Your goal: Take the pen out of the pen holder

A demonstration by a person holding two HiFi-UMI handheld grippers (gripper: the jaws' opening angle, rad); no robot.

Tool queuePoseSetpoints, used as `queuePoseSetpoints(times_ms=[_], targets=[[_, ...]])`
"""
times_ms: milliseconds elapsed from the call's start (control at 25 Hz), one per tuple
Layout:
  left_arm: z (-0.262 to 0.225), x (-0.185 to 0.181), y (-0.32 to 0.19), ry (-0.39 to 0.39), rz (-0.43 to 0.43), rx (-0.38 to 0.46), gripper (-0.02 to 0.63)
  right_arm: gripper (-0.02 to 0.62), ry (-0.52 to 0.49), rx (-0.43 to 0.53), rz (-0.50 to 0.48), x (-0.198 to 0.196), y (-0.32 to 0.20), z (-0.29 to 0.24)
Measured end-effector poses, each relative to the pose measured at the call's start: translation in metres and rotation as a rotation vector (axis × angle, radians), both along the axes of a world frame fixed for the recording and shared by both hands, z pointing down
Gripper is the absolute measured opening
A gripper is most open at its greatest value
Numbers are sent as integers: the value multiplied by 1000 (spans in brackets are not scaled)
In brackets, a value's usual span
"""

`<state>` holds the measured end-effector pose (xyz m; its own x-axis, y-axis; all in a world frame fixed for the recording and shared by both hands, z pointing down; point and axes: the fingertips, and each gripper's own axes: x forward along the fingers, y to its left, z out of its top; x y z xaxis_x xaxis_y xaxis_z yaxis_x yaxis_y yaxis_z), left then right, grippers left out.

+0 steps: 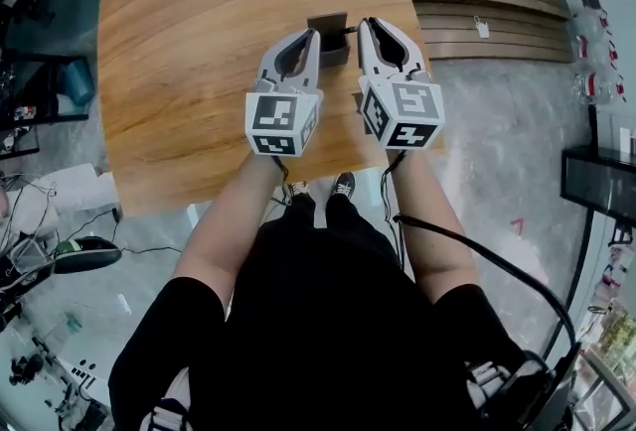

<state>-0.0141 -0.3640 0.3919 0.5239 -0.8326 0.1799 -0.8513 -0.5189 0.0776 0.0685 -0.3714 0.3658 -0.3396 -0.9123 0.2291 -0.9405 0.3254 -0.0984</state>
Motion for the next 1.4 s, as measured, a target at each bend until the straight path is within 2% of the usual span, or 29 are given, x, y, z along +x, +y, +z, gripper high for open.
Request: queuePoseSetpoints(times_ms=[200,400,800,1040,1400], targets=[[-12,-1,0,-7,8,14,0,40,-6,26,8,0,-2,-19],[-5,2,-5,-14,6,1,0,40,-6,7,4,3,-7,-10],[63,-6,-33,-20,0,-87,0,40,-8,-119,9,-4,-35,83],[101,-3,-38,-10,-15,-127,0,40,-26,-189,8,-2,-34,140],[127,-7,-37,-10,-25,-162,0,40,-13,-208,-3,-10,-36,168]])
